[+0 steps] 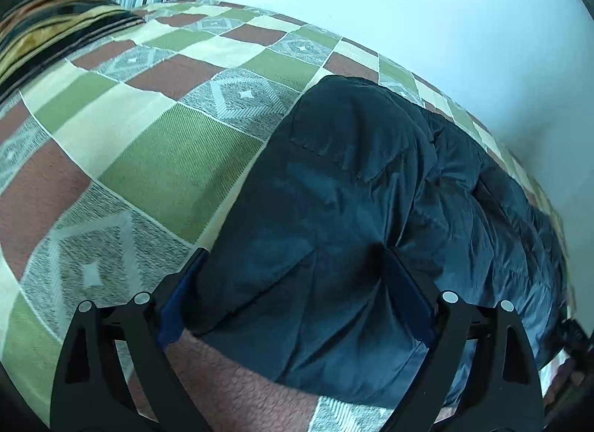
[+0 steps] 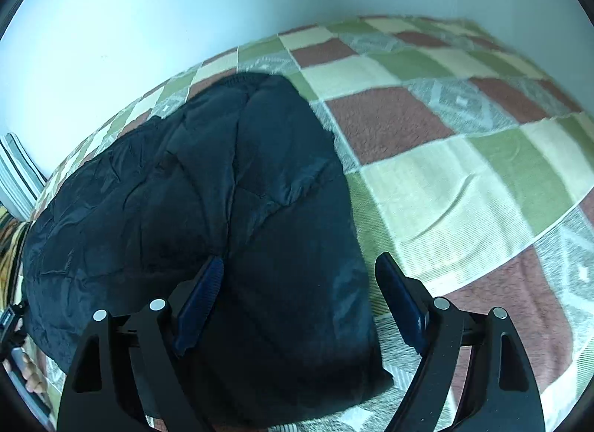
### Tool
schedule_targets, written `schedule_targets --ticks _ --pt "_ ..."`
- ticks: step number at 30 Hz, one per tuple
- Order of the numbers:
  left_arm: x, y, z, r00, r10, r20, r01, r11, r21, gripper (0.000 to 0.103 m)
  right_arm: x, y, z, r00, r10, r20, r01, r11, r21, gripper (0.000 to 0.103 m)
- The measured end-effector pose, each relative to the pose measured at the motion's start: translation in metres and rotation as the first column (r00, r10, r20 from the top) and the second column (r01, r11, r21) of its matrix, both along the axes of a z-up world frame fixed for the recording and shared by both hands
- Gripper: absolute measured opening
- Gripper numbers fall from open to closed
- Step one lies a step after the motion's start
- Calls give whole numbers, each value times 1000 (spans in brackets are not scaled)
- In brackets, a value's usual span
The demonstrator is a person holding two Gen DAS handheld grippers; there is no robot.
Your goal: Fold large clothes
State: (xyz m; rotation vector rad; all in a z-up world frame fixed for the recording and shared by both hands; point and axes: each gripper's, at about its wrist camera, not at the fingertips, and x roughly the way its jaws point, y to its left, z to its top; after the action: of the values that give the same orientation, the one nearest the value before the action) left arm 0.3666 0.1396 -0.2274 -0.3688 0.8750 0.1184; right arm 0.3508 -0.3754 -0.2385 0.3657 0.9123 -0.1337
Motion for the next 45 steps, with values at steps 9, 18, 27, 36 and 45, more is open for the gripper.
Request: schedule_targets --ticks 9,18,27,36,45 --pt "2 -9 0 999 -1 32 1 1000 15 38 0 23 -5 999 38 5 -38 998 -53 47" --pt "-12 -8 19 995 -35 93 33 999 30 13 -9 29 4 999 39 33 -38 998 -50 24" --pt "-52 16 37 994 6 110 -12 999 48 12 -29 52 8 996 80 36 -80 997 -12 22" --pt "-115 49 45 995 49 88 -54 997 53 12 -75 79 12 989 142 30 -143 989 36 22" --pt "-175 72 49 995 72 70 -76 996 53 12 -135 98 16 984 178 16 -178 983 52 22"
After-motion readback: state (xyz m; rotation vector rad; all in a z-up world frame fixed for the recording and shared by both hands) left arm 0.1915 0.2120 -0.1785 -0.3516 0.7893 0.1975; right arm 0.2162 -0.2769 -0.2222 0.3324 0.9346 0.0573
